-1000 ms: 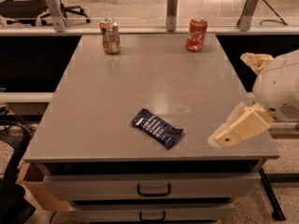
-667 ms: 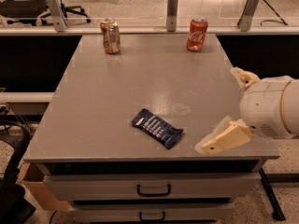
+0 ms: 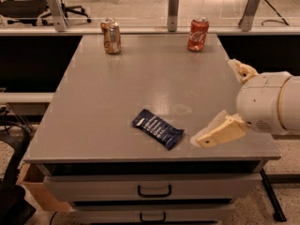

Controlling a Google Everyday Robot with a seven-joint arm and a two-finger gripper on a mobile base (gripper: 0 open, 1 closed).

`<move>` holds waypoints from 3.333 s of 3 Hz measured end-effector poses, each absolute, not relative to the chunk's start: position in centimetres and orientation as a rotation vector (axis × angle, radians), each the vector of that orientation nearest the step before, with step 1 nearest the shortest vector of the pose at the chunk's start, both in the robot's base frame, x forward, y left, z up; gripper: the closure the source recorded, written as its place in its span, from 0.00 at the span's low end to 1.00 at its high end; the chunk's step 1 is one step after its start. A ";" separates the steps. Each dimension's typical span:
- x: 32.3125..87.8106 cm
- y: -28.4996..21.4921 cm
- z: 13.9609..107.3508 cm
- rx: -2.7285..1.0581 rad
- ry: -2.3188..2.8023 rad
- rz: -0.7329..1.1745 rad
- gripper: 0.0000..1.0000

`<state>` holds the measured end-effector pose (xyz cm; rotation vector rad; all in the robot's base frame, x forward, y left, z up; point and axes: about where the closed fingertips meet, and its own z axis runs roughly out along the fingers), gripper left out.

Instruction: Move rxbar blueberry near orange can

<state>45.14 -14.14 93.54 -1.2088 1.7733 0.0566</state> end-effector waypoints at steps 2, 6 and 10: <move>45.0 -13.2 92.7 -1.147 1.809 0.113 0.00; 46.8 -9.0 84.8 -1.031 1.813 0.467 0.00; 47.9 -4.8 83.9 -1.032 1.758 0.487 0.00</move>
Offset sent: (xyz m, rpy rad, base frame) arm -0.0020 0.0106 -0.0231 0.1273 0.0667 -0.0668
